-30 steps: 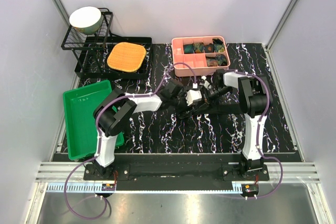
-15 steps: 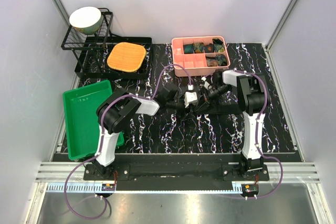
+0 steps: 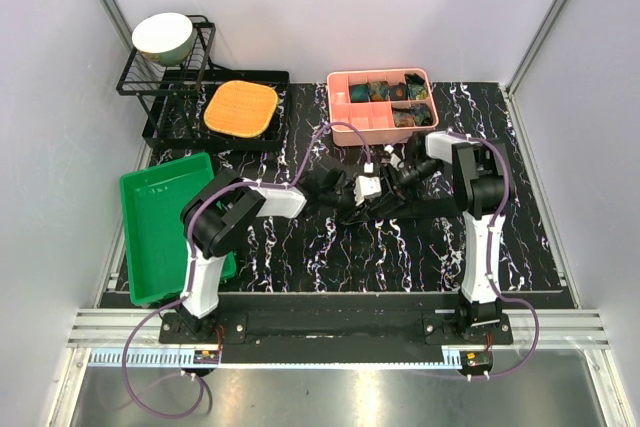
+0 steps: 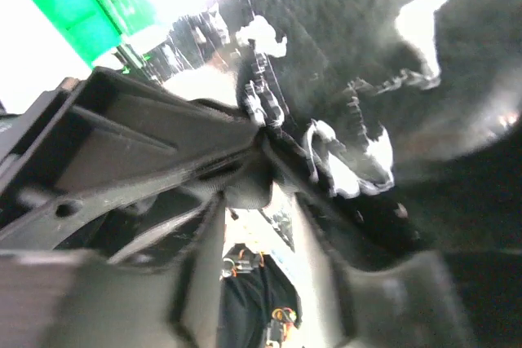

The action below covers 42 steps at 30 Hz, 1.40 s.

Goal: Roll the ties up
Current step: Roll the tie at the center of the board.

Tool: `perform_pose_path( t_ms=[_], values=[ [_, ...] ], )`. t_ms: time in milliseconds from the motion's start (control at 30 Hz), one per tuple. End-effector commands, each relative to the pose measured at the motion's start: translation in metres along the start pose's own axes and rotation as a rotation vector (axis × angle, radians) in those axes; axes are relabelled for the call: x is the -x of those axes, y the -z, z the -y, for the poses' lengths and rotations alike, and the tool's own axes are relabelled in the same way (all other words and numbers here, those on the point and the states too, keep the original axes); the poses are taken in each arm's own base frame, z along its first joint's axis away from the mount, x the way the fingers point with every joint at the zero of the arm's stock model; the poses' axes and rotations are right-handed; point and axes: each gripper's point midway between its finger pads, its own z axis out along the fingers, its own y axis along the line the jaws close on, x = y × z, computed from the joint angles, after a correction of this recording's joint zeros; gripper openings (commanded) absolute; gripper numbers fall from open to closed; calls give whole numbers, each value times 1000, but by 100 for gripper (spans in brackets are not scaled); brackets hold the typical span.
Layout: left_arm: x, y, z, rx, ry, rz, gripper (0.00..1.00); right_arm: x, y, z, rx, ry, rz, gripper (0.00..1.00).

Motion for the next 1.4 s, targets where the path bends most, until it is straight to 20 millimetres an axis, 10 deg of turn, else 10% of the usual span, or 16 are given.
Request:
perform_pose_path(
  t_ms=[0, 167, 533, 633, 767, 1100, 1367],
  values=[
    [-89, 25, 22, -1, 148, -360, 26, 13, 35, -6, -71, 123, 105, 51],
    [-92, 26, 21, 18, 121, -438, 28, 7, 30, -33, 41, 120, 121, 58],
    [-95, 24, 21, 16, 124, -492, 29, 18, -11, -27, 88, 98, 135, 52],
    [-97, 24, 23, 11, 131, -505, 30, 19, -15, -23, 80, 101, 137, 38],
    [-95, 24, 26, 3, 147, -496, 31, 19, -18, -5, -1, 88, 137, 0],
    [-61, 22, 17, 0, 231, -214, 67, 4, -20, 45, -187, 10, 91, 0],
    [-45, 13, 20, -53, 198, -22, 70, -1, -23, 74, -298, -43, 68, 0]
  ],
)
